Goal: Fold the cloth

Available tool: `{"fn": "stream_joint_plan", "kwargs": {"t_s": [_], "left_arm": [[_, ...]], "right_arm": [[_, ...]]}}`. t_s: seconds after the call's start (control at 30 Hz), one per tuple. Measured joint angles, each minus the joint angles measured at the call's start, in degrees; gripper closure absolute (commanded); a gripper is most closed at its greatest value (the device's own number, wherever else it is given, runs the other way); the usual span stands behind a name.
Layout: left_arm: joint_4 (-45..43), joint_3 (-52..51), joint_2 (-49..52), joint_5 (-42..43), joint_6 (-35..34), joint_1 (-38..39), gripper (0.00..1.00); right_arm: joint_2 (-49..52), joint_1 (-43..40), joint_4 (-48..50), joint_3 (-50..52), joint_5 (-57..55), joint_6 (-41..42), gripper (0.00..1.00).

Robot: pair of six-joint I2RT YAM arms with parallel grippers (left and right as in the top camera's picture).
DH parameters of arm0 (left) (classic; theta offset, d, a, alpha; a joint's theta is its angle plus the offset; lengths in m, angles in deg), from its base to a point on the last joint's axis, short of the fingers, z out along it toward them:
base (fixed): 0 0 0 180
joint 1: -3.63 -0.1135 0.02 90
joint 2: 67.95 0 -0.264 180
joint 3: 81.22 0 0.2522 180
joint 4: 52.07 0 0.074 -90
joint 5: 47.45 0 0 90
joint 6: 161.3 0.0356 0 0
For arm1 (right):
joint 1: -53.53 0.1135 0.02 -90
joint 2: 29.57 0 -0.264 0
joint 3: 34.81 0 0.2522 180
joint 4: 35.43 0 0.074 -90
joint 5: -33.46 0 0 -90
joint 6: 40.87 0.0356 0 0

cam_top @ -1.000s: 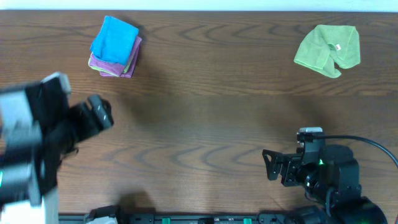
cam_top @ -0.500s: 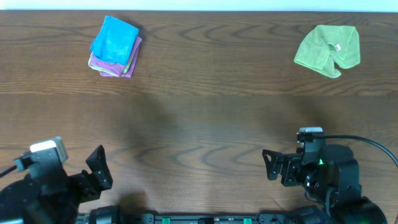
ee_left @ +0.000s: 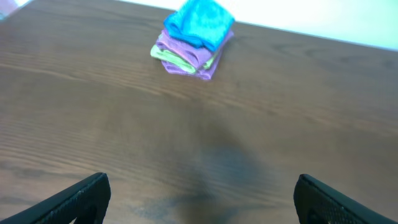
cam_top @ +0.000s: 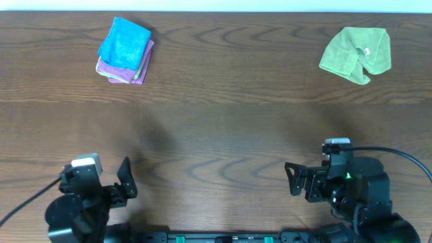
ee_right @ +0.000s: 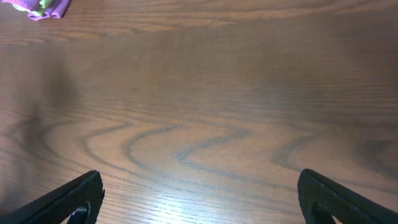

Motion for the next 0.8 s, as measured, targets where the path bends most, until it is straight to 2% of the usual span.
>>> {"fn": "stream_joint_plan", "kwargs": {"t_s": [0.4,0.8], "left_arm": [[-0.7,-12.7,-9.9,0.1,7.7,2.2,0.05],[-0.6,-19.2,-10.7,-3.2,8.7,4.6,0.05]], "right_arm": [[0.0,0.0,0.0,0.0,0.0,0.0,0.01],[0.0,0.0,0.0,0.0,0.0,0.0,0.01]]}}
